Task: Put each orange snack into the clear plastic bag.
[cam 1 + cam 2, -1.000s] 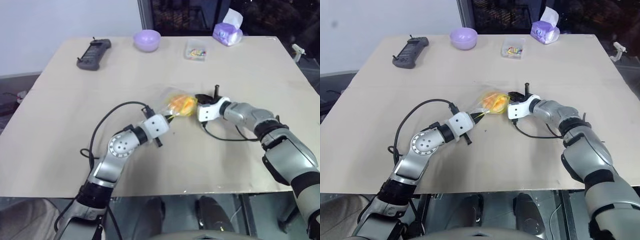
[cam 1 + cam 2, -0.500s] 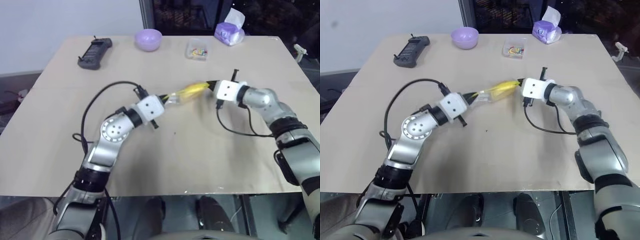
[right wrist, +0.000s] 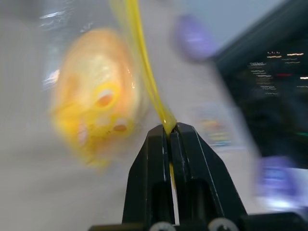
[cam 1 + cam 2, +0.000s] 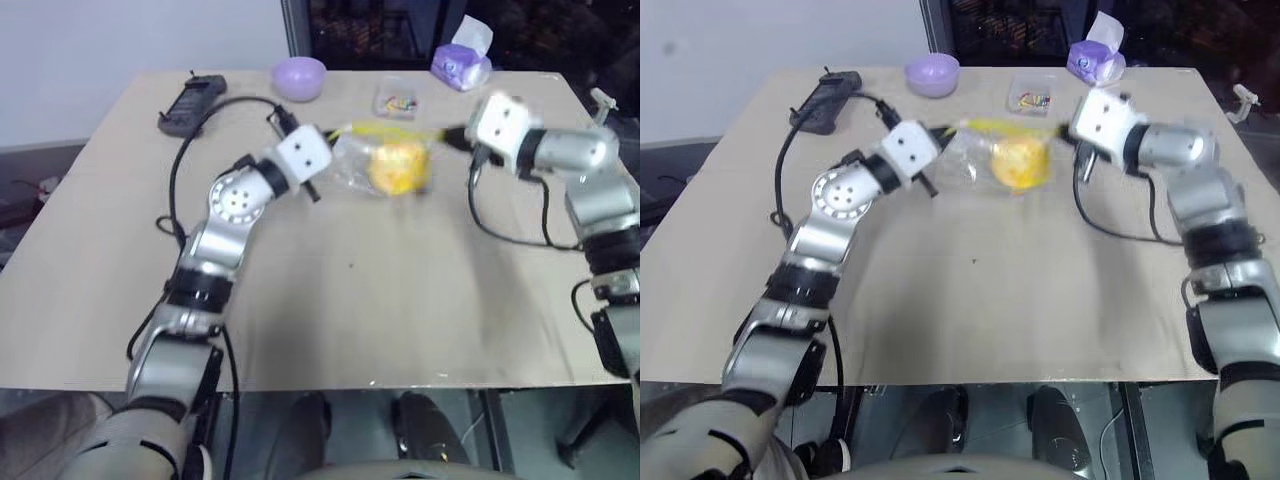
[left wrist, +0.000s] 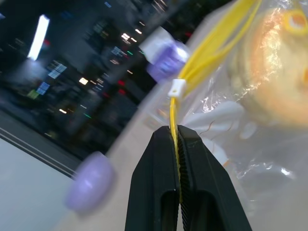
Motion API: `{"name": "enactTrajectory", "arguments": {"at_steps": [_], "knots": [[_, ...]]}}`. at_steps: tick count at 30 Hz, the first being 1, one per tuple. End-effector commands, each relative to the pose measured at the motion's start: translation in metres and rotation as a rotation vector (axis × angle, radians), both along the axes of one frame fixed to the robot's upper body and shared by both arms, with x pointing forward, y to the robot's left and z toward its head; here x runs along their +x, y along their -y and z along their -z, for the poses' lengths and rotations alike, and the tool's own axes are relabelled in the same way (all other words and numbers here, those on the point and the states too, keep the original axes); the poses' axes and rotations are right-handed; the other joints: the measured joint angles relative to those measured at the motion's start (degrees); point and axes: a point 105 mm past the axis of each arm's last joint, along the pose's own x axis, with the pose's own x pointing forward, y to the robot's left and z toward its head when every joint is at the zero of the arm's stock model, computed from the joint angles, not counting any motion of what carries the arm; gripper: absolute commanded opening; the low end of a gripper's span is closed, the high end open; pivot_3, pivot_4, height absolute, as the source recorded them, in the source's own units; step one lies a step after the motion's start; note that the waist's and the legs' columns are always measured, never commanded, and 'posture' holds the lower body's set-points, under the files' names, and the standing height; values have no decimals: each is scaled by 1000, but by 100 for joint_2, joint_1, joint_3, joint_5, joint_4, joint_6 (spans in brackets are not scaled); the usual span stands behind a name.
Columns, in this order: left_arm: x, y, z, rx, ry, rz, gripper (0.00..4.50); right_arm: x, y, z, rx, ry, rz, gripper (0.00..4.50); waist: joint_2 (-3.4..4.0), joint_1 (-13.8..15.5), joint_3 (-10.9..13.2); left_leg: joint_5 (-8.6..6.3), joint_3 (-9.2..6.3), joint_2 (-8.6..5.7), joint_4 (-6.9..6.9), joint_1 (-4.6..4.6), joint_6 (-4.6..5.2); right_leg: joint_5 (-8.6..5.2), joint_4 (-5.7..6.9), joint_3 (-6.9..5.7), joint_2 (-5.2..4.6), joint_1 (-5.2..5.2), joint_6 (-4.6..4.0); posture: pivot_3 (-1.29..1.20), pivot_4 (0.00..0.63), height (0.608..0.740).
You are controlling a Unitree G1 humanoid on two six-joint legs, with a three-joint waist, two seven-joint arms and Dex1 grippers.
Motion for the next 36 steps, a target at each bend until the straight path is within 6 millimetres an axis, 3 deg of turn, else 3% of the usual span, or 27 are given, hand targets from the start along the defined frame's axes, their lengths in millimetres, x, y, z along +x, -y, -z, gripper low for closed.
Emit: {"name": "enactTrajectory", "arguments": {"at_steps": [1, 8, 11, 14, 19, 24, 27, 30, 36], "knots": [[-5, 0, -3, -22, 38, 29, 0, -9, 7, -16, 29, 27, 17, 88, 0, -1, -3, 1, 1, 1, -6, 0, -1, 0, -5, 0, 0, 0, 0, 0, 150, 740], [-42, 13, 57, 99, -98, 193, 0, -49, -7, 35, -27, -268, -122, 88, 2, -20, 0, 0, 3, 0, -20, -14, -1, -1, -6, 2, -6, -5, 0, 0, 150, 740], [-50, 15, 63, 91, -127, 222, 0, -62, -5, 46, -56, -361, -148, 1410, 1, 30, 3, -1, 3, -4, -4, -26, 2, -1, 3, 5, -8, -28, 0, 0, 150, 740], [-55, 15, 64, 86, -142, 237, 0, -68, -7, 43, -47, -385, -158, 2810, 3, 73, 1, -12, -5, -1, 4, 4, 24, 0, 13, -2, -1, 1, 0, 0, 150, 740], [-62, 17, 62, 77, -146, 263, 0, -95, -38, 21, 80, -483, -337, 2810, 3, 71, 1, -13, -7, 0, 5, 8, 24, 0, 6, -3, 0, 11, 0, 0, 150, 740], [-66, 18, 59, 77, -141, 283, 0, -111, -39, 26, 66, -576, -394, 2810, 2, 118, 1, -13, -14, -2, 5, 0, 24, 0, 0, -12, -3, 9, 0, 0, 150, 740], [-66, 13, 54, 56, -135, 278, 0, -89, -10, 39, -5, -540, -228, 2810, 1, 150, 1, -13, -15, -6, 7, -1, 25, 0, -3, -15, -6, 12, 0, 0, 150, 740], [-66, 9, 51, 49, -131, 275, 0, -84, 3, 43, -21, -549, -188, 2810, 1, 138, 1, -13, -13, -5, 8, 0, 25, 0, -1, -14, -6, 12, 0, 0, 150, 740], [-71, 10, 45, 42, -117, 300, 0, -90, -32, 18, 99, -488, -313, 2810, 2, 30, 1, -13, -7, 4, 4, 5, 24, 0, 4, -4, 2, 8, 0, 0, 150, 740]]}}
